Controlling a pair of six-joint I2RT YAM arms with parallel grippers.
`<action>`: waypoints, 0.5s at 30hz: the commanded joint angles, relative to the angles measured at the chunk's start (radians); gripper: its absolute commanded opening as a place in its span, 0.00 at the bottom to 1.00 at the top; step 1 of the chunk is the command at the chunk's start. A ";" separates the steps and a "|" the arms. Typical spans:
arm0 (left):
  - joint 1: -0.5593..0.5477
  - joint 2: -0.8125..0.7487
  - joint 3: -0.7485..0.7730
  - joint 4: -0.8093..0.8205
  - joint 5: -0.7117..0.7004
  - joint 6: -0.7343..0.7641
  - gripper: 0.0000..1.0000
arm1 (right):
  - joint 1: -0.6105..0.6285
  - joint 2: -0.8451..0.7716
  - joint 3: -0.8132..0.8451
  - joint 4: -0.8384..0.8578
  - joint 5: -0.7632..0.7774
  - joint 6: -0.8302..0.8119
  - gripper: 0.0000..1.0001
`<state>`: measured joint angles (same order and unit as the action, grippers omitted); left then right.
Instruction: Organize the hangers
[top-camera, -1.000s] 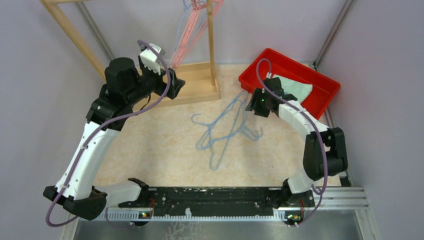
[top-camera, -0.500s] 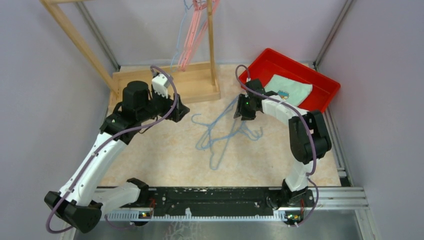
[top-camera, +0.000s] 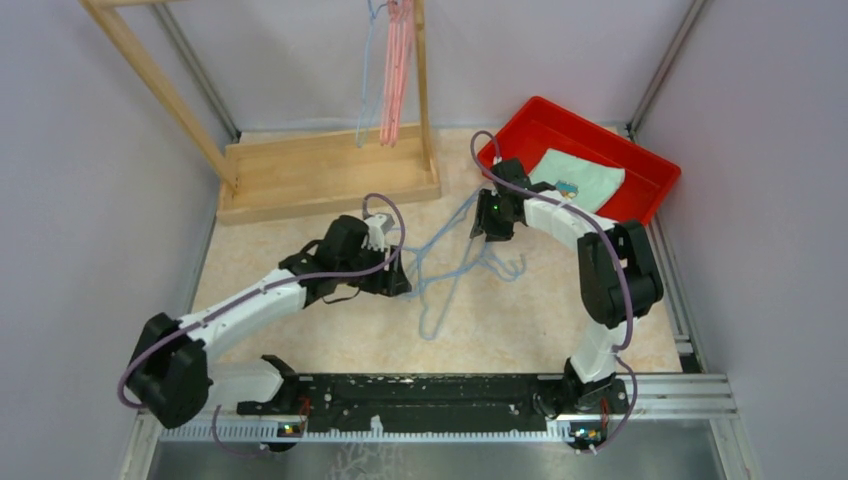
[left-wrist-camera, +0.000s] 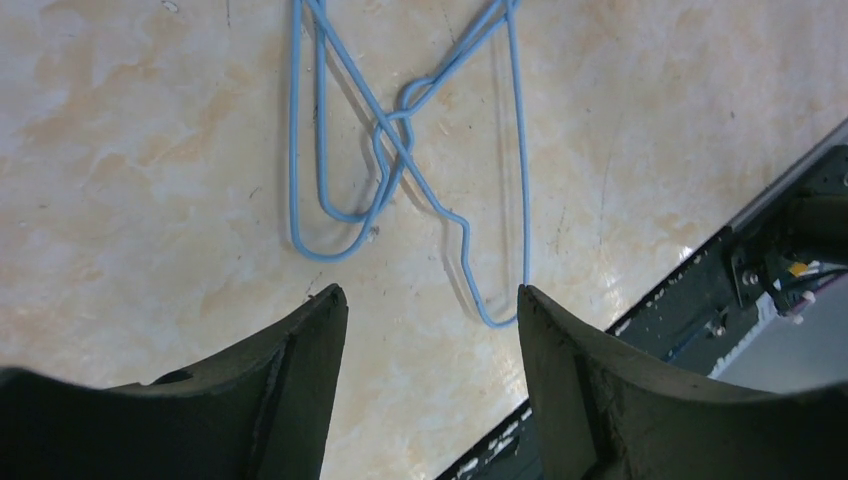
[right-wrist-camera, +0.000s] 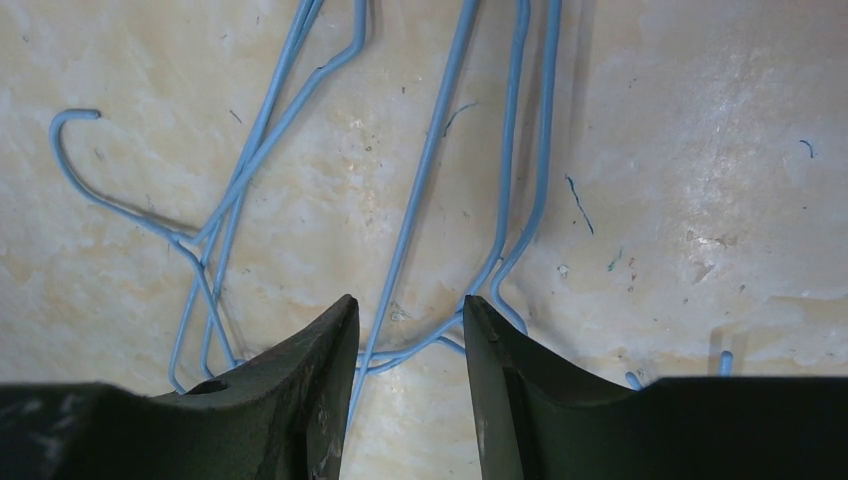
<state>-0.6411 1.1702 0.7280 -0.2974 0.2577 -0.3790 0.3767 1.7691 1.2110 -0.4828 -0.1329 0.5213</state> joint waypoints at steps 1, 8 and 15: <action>-0.062 0.131 0.061 0.122 -0.109 -0.093 0.69 | -0.001 -0.064 -0.002 0.021 0.004 -0.013 0.44; -0.097 0.310 0.128 0.159 -0.244 -0.197 0.69 | -0.002 -0.104 -0.049 0.033 0.005 -0.017 0.44; -0.135 0.460 0.177 0.160 -0.323 -0.312 0.67 | -0.005 -0.159 -0.109 0.061 -0.020 -0.007 0.44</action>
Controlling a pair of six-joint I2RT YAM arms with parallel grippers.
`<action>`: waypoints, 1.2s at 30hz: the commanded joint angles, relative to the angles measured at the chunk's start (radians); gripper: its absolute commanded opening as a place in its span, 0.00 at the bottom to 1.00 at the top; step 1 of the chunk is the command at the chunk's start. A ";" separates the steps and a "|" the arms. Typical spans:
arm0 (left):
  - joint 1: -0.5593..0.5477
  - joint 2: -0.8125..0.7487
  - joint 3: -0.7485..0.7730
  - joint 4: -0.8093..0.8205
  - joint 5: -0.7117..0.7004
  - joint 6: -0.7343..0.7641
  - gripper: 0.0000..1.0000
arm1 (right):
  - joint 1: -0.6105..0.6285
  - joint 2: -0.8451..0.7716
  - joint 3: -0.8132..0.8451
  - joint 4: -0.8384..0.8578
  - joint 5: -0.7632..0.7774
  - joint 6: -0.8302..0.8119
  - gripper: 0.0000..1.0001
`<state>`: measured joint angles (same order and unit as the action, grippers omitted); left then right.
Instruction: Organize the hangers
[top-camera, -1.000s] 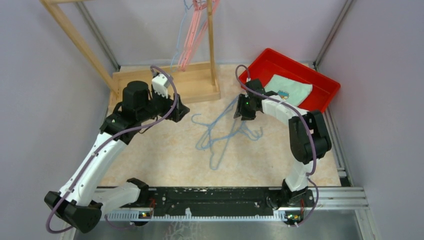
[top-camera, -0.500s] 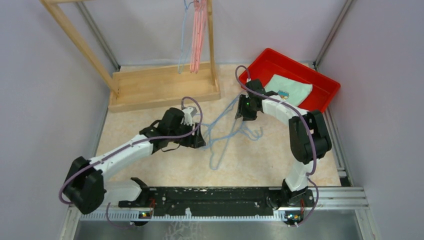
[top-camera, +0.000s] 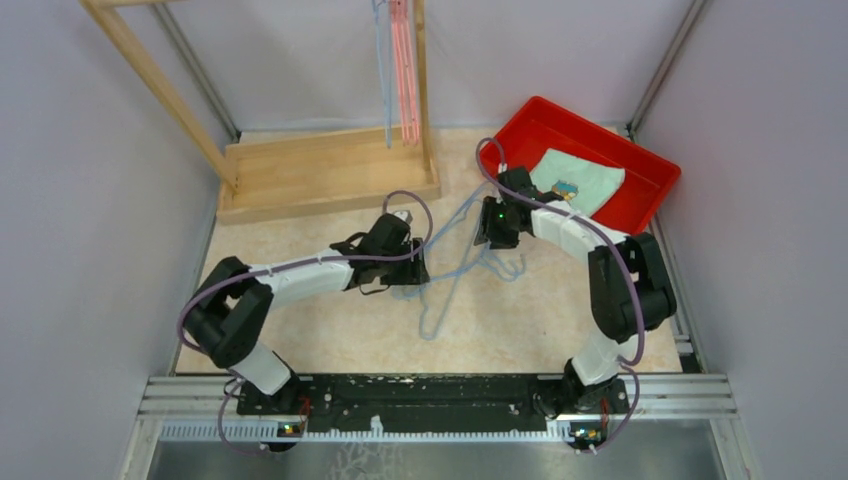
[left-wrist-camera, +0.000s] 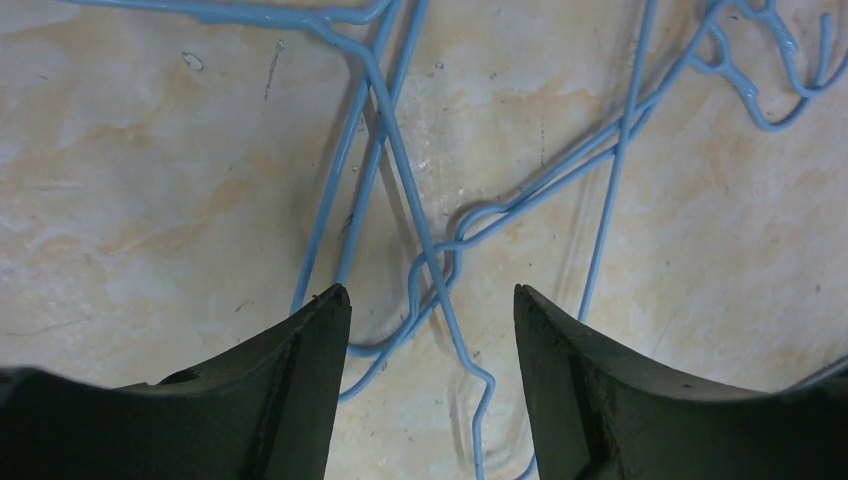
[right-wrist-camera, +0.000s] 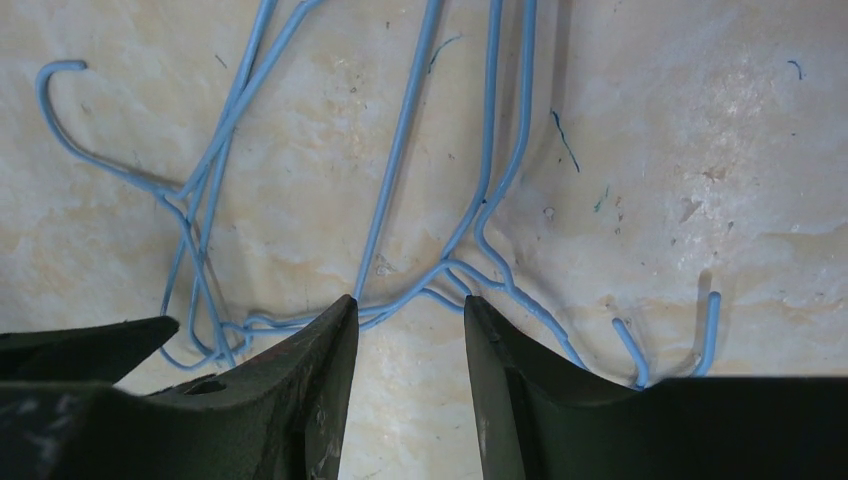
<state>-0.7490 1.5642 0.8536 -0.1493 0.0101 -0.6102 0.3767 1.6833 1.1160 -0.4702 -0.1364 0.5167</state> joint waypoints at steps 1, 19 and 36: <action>-0.029 0.085 0.070 -0.008 -0.091 -0.085 0.66 | -0.005 -0.076 -0.021 0.052 -0.020 -0.002 0.44; -0.032 0.230 0.186 -0.160 -0.200 -0.091 0.45 | -0.076 -0.127 -0.162 0.160 -0.116 0.020 0.45; -0.029 0.268 0.160 -0.167 -0.218 -0.050 0.00 | -0.122 -0.145 -0.245 0.212 -0.173 0.020 0.44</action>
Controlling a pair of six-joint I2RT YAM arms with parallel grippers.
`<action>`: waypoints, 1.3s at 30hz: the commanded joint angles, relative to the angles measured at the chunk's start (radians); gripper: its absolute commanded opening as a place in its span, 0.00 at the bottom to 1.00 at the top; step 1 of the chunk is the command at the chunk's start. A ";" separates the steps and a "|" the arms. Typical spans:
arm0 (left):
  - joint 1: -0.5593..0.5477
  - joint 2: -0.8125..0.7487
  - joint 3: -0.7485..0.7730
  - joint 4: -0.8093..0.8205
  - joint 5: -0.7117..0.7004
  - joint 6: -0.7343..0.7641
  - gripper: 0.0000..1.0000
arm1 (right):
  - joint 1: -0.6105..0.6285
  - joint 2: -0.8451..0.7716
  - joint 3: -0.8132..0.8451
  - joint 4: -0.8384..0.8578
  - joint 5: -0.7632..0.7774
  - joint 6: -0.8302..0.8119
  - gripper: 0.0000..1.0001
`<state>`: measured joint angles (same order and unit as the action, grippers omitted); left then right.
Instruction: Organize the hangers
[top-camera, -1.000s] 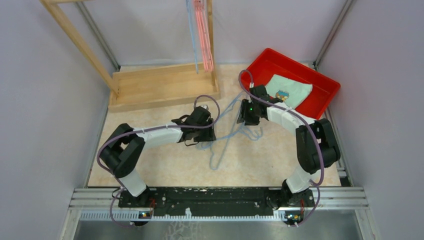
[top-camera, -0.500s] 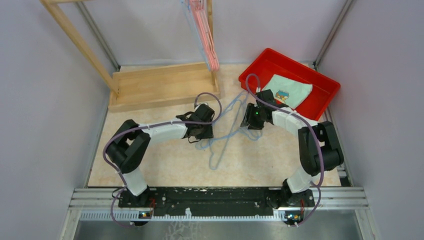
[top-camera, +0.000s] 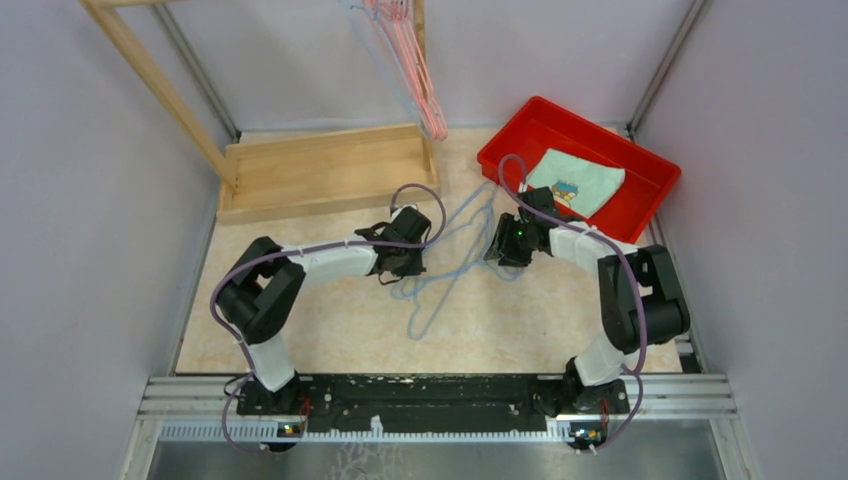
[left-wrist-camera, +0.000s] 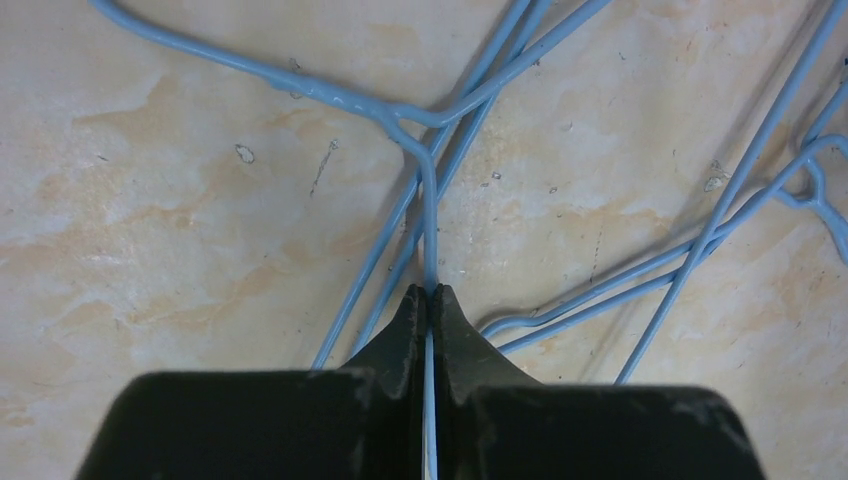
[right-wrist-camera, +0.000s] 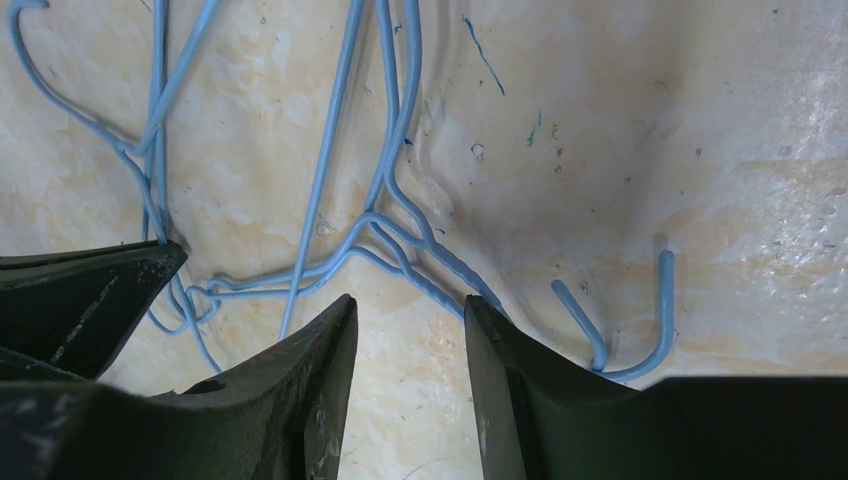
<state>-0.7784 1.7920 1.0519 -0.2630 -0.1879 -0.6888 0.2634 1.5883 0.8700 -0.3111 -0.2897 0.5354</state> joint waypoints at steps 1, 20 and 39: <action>0.002 0.031 -0.041 -0.056 -0.020 0.037 0.00 | -0.009 -0.049 0.001 0.052 -0.020 0.000 0.44; 0.020 -0.352 -0.079 -0.273 -0.196 0.279 0.00 | -0.012 -0.118 0.084 -0.004 -0.124 -0.032 0.44; 0.113 -0.626 0.230 -0.505 -0.521 0.625 0.00 | -0.012 -0.186 0.107 -0.045 -0.130 -0.027 0.44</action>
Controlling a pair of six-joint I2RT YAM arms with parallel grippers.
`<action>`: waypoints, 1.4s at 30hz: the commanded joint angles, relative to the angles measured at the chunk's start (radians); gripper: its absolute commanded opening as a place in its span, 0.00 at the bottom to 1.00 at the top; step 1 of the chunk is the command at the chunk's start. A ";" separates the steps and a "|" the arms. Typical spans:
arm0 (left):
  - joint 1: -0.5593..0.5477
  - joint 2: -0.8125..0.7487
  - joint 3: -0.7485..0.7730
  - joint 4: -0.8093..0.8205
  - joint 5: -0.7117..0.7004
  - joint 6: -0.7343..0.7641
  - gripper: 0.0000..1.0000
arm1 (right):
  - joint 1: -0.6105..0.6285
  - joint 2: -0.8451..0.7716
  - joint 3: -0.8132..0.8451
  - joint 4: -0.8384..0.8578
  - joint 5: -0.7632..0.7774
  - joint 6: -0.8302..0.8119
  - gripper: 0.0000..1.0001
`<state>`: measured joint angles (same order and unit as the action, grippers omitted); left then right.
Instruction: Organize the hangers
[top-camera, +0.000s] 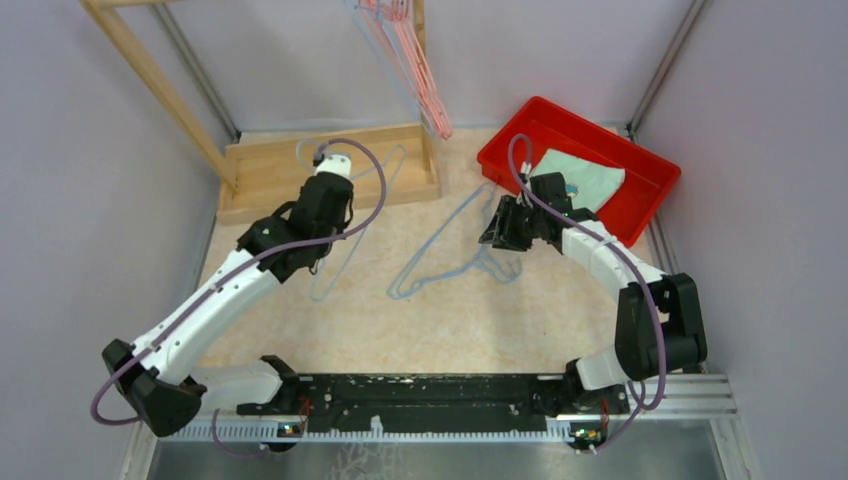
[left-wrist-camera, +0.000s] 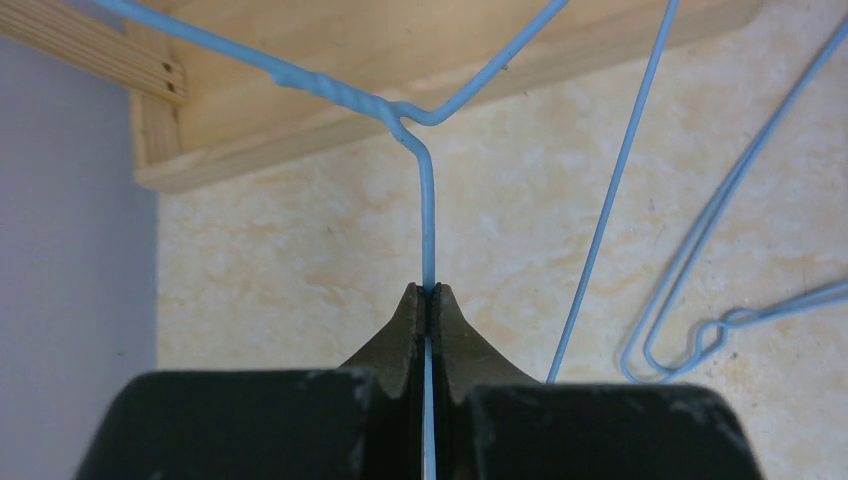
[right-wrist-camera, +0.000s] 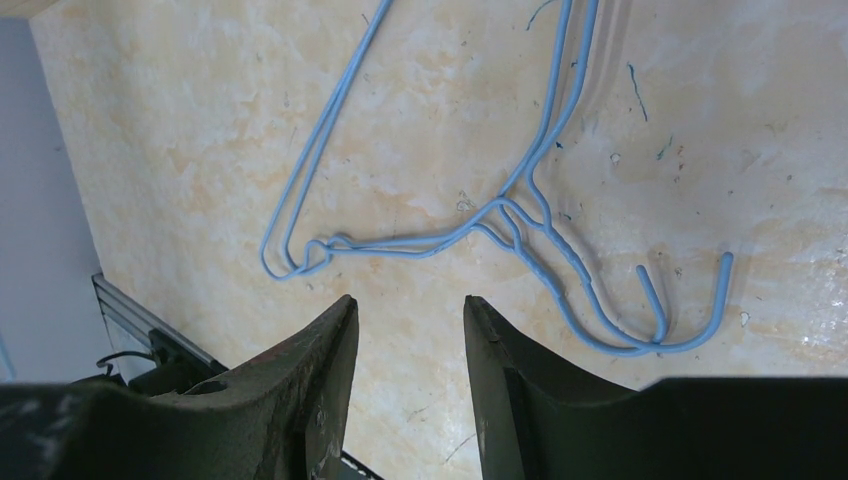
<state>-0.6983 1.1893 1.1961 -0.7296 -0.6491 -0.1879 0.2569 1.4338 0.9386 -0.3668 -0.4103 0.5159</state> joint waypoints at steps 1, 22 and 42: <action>0.052 -0.016 0.113 -0.040 -0.057 0.161 0.00 | -0.005 -0.030 0.042 0.007 -0.010 -0.008 0.44; 0.310 0.239 0.659 0.292 -0.067 0.732 0.00 | -0.005 -0.013 0.107 -0.067 0.017 -0.031 0.44; 0.410 0.397 0.786 0.422 0.023 0.759 0.00 | -0.005 0.077 0.234 -0.122 0.037 -0.049 0.44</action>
<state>-0.3084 1.5478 1.9392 -0.3168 -0.6758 0.6010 0.2569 1.5146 1.1145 -0.5060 -0.3847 0.4786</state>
